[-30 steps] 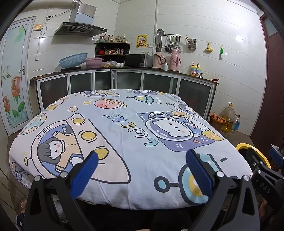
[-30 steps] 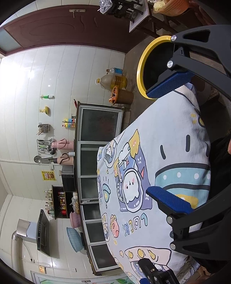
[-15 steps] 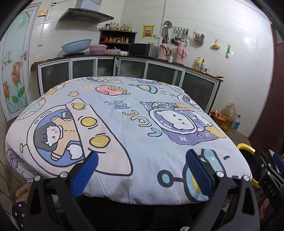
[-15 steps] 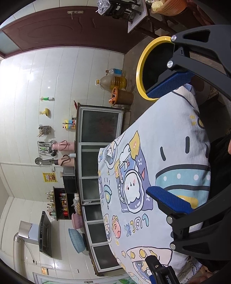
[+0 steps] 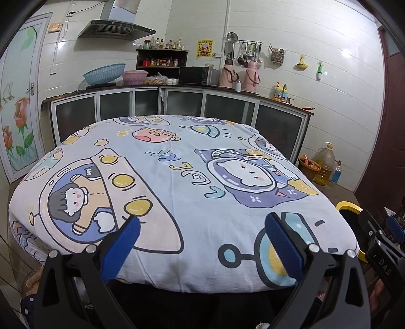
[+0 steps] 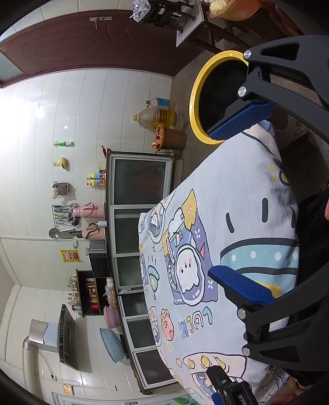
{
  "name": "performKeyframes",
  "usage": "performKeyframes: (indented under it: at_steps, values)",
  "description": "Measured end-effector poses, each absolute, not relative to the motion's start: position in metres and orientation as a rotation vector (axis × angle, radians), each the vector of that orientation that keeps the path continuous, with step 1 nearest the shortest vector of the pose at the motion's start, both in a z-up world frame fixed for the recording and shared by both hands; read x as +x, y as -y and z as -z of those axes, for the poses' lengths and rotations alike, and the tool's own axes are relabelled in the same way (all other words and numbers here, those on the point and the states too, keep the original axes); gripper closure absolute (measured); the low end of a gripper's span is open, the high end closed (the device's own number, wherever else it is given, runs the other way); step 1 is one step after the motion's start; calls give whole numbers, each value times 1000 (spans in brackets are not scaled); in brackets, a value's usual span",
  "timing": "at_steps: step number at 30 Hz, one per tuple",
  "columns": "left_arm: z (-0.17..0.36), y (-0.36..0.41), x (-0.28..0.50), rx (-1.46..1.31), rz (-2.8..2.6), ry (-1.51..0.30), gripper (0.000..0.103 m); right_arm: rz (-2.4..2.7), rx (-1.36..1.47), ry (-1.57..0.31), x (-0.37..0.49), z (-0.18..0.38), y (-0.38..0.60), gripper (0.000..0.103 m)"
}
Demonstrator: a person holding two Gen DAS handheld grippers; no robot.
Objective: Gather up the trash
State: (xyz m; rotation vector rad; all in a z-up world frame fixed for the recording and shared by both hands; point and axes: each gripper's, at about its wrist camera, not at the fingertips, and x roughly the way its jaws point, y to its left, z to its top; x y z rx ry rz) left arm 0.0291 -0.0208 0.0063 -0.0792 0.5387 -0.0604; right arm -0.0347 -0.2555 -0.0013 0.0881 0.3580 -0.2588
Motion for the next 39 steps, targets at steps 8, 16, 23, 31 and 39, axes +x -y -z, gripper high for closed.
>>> performKeyframes:
  at_steps: [8,16,23,31,39]
  values:
    - [-9,22,26,-76,70,-525,8,258,86,-363,-34,3,256,8]
    - [-10,24,24,-74,78,-517,8,257,83,-366,-33,4,255,8]
    - [-11,25,22,-74,80,-515,8,258,84,-369,-33,5,255,8]
    - [-11,26,22,-71,84,-515,8,258,83,-370,-32,5,255,8]
    - [-11,27,23,-71,86,-515,8,256,84,-373,-33,5,255,8]
